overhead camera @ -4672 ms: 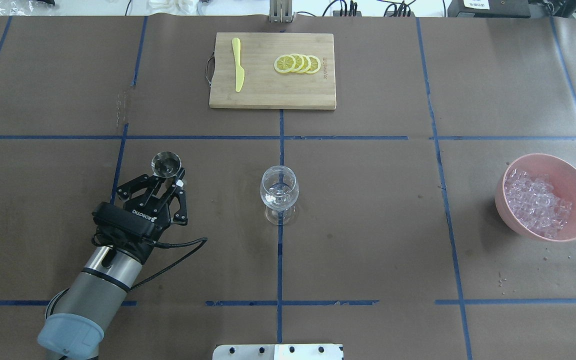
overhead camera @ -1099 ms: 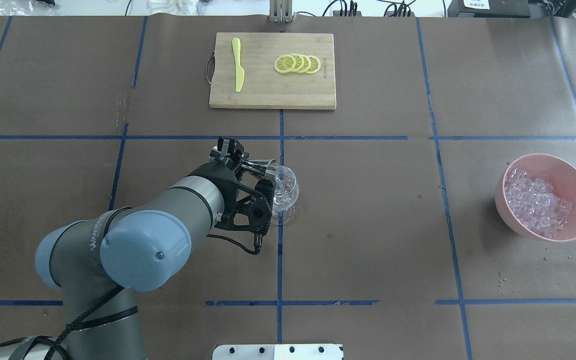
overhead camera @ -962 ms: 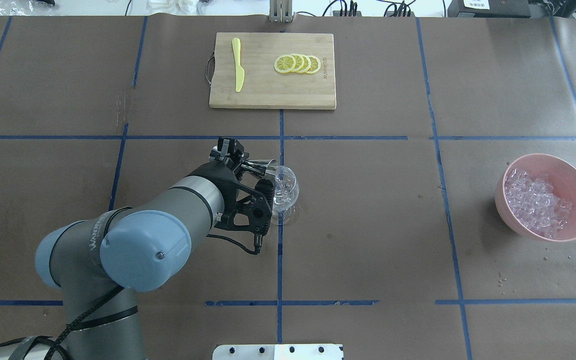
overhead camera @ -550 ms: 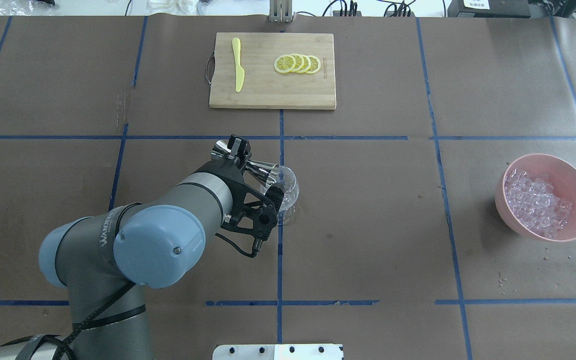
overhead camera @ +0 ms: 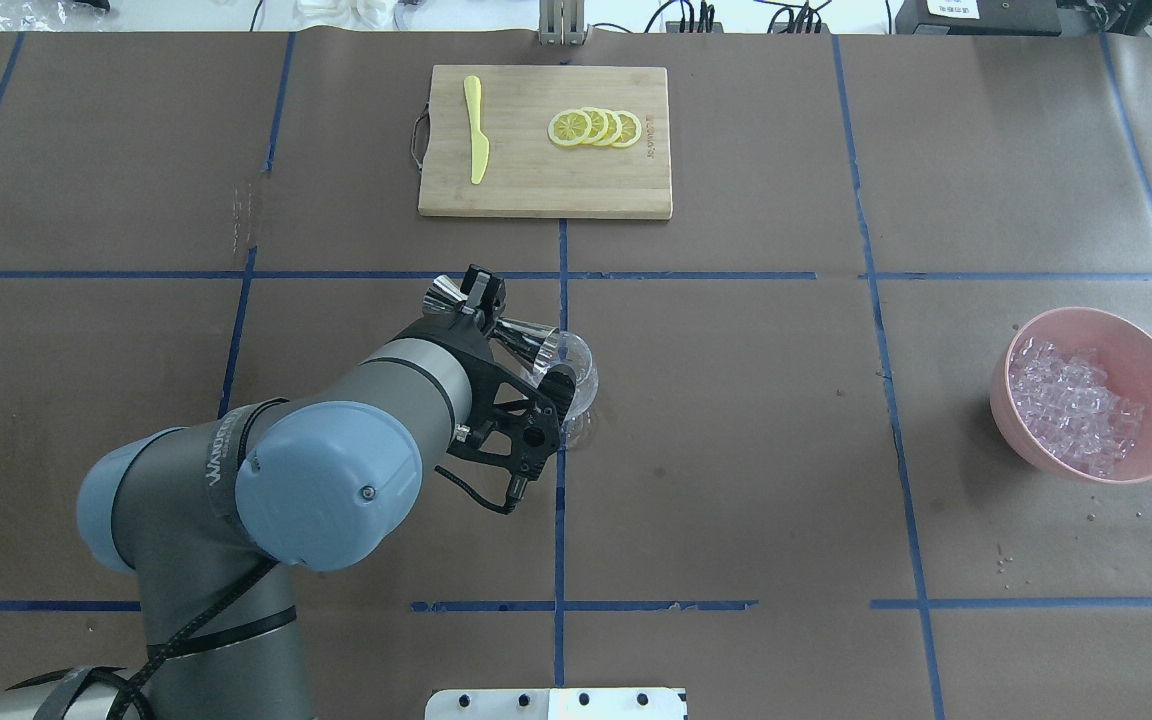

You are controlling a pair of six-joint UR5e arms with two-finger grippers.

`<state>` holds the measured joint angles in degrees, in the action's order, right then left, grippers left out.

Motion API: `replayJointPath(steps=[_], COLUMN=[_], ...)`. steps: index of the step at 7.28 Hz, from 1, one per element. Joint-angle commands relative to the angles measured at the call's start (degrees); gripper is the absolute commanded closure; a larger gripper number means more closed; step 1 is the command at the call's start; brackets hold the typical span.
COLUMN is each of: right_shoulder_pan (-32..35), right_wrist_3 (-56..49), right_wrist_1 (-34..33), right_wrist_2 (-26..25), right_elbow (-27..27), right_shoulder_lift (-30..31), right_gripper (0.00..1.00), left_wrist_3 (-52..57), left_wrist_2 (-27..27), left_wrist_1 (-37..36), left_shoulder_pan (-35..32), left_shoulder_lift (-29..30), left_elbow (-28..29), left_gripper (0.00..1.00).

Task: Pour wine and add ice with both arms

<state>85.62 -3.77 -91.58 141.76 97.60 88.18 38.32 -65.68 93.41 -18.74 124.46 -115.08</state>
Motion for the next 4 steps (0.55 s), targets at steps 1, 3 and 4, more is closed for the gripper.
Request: replayJointPath(steps=[1,3,4], right_shoulder_pan=[-0.01,-0.01,-0.01], right_wrist_3=[0.16,0.08,0.07], right_wrist_1=[0.00,0.09,0.09], right_wrist_2=[0.44,0.45,0.36], right_elbow=[-0.05,-0.05,-0.05], right_shoulder_lift=[0.06,0.06,0.06], right_gripper=[0.00,0.00,0.00], left_wrist_3=[-10.40,-17.01,-25.75], left_wrist_2=[-0.15,0.03,0.29], left_wrist_1=[4.02,8.97,12.81], left_shoulder_pan=[-0.86,-3.40,-3.59], left_shoulder_lift=[-0.45,-2.46,-6.12], left_elbow=[-0.05,-0.05,-0.66], left_gripper=[1.00,1.00,1.00])
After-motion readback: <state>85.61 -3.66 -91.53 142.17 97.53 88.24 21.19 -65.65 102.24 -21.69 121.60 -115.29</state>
